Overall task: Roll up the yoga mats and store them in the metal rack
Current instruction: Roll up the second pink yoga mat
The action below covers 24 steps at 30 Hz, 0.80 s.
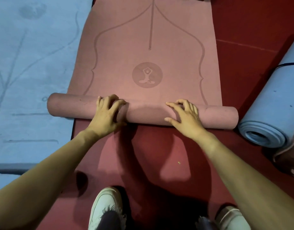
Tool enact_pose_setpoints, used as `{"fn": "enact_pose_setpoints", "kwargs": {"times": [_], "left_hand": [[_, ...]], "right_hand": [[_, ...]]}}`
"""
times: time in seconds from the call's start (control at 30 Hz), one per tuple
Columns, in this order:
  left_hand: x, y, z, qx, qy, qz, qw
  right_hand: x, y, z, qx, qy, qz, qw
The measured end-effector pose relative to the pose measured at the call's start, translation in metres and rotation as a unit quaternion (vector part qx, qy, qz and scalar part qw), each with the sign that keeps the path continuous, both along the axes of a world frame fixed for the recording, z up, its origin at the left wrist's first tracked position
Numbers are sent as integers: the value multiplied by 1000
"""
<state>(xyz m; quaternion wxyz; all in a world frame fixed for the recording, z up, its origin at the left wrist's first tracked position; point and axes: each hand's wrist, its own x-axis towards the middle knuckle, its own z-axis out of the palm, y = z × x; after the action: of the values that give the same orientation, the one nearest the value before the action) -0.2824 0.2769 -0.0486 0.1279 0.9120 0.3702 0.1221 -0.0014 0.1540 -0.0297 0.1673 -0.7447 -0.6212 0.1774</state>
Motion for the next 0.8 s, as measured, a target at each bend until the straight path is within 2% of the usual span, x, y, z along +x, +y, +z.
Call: {"fn": "enact_pose_setpoints", "kwargs": {"times": [0.1, 0.17, 0.33, 0.6, 0.8], "left_hand": [[4, 10, 3, -14, -13, -4, 1000], [5, 14, 4, -19, -26, -14, 999], [8, 19, 9, -16, -33, -15, 999], [13, 29, 27, -48, 33, 3, 998], [12, 17, 32, -27, 11, 20, 999]], "right_hand": [[10, 4, 4, -39, -2, 53, 998], [14, 4, 2, -30, -15, 74, 997], [14, 14, 5, -45, -29, 69, 996], [17, 27, 14, -84, -60, 79, 991], [12, 26, 21, -89, -64, 70, 991]]}}
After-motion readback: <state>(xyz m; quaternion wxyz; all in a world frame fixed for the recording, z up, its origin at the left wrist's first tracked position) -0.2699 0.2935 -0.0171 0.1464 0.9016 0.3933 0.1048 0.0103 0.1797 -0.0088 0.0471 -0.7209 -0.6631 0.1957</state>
